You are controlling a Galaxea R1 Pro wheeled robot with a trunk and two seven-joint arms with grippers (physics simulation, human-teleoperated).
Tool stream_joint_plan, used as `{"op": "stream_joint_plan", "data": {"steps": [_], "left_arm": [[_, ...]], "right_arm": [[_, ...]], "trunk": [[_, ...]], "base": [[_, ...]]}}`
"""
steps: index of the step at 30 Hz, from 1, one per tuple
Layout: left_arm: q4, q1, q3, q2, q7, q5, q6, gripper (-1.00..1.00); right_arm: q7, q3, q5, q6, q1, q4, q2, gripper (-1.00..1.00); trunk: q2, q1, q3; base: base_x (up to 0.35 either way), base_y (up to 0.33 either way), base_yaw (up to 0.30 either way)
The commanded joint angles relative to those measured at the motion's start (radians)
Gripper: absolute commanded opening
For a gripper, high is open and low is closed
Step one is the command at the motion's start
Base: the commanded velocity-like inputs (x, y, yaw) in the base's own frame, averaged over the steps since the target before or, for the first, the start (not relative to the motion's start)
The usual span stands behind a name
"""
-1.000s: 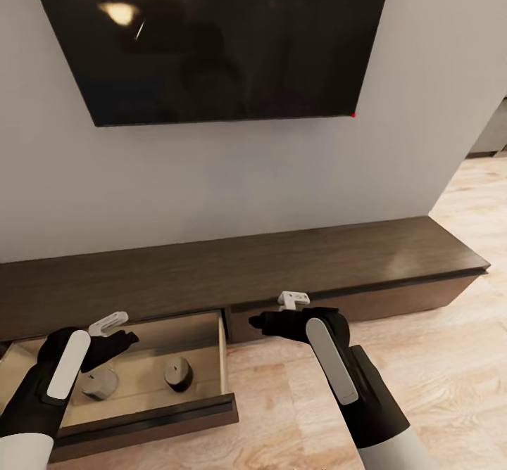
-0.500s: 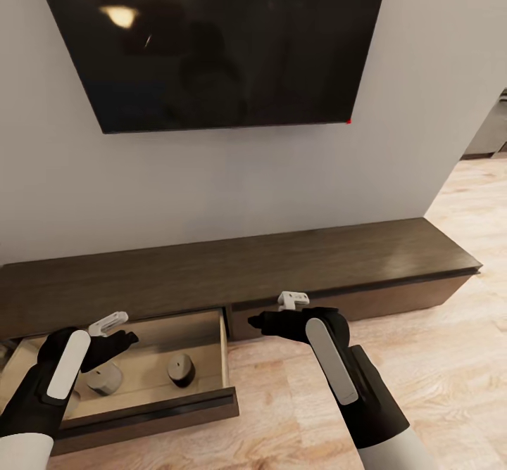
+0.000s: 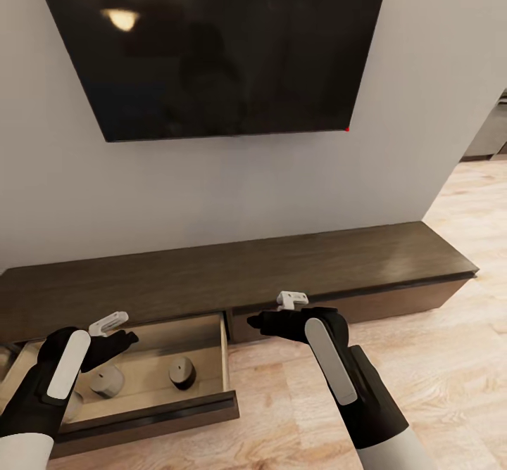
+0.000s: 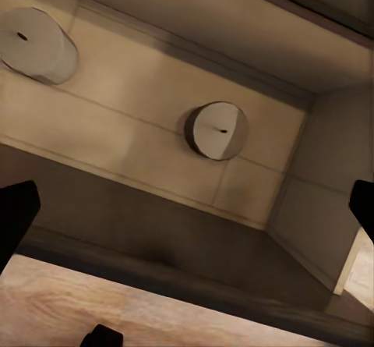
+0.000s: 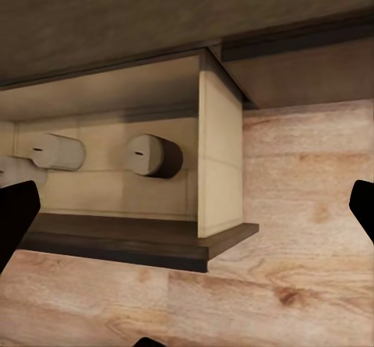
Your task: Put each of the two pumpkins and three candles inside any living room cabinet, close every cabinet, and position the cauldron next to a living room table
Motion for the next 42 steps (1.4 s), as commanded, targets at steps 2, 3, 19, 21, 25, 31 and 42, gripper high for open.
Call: {"op": "stream_joint_plan", "data": {"steps": [2, 3, 19, 21, 25, 31, 42], "left_arm": [[-0.001, 0.0, 0.0, 0.0, 0.009, 0.011, 0.003, 1.0], [-0.001, 0.0, 0.0, 0.0, 0.009, 0.011, 0.003, 1.0], [-0.001, 0.001, 0.0, 0.0, 0.009, 0.01, 0.003, 1.0], [-0.001, 0.001, 0.0, 0.0, 0.009, 0.01, 0.003, 1.0], [-0.001, 0.001, 0.0, 0.0, 0.009, 0.01, 0.003, 1.0], [-0.001, 0.001, 0.0, 0.0, 0.009, 0.01, 0.003, 1.0], [-0.001, 0.001, 0.0, 0.0, 0.009, 0.01, 0.003, 1.0]], "right_arm": [[-0.011, 0.001, -0.01, 0.003, -0.001, -0.001, 0.001, 1.0], [-0.01, 0.001, -0.01, 0.003, -0.001, -0.001, 0.001, 1.0], [-0.009, 0.001, -0.01, 0.001, -0.001, -0.001, -0.001, 1.0], [-0.009, 0.001, -0.01, 0.001, -0.001, -0.001, 0.0, 1.0], [-0.01, 0.002, -0.01, 0.001, -0.001, -0.001, 0.002, 1.0], [-0.011, 0.002, -0.008, 0.001, -0.001, -0.001, 0.002, 1.0], [-0.01, 0.002, -0.008, 0.0, -0.001, -0.001, 0.002, 1.0]], "trunk": [[0.014, -0.008, 0.006], [0.021, -0.012, 0.009], [0.133, -0.073, 0.059], [0.147, -0.081, 0.065], [0.175, -0.096, 0.078], [0.217, -0.119, 0.096], [0.294, -0.161, 0.131]], "base": [[0.0, 0.0, 0.0], [0.0, 0.0, 0.0], [0.0, 0.0, 0.0], [0.0, 0.0, 0.0], [0.0, 0.0, 0.02], [0.0, 0.0, 0.217], [0.0, 0.0, 0.126]]}}
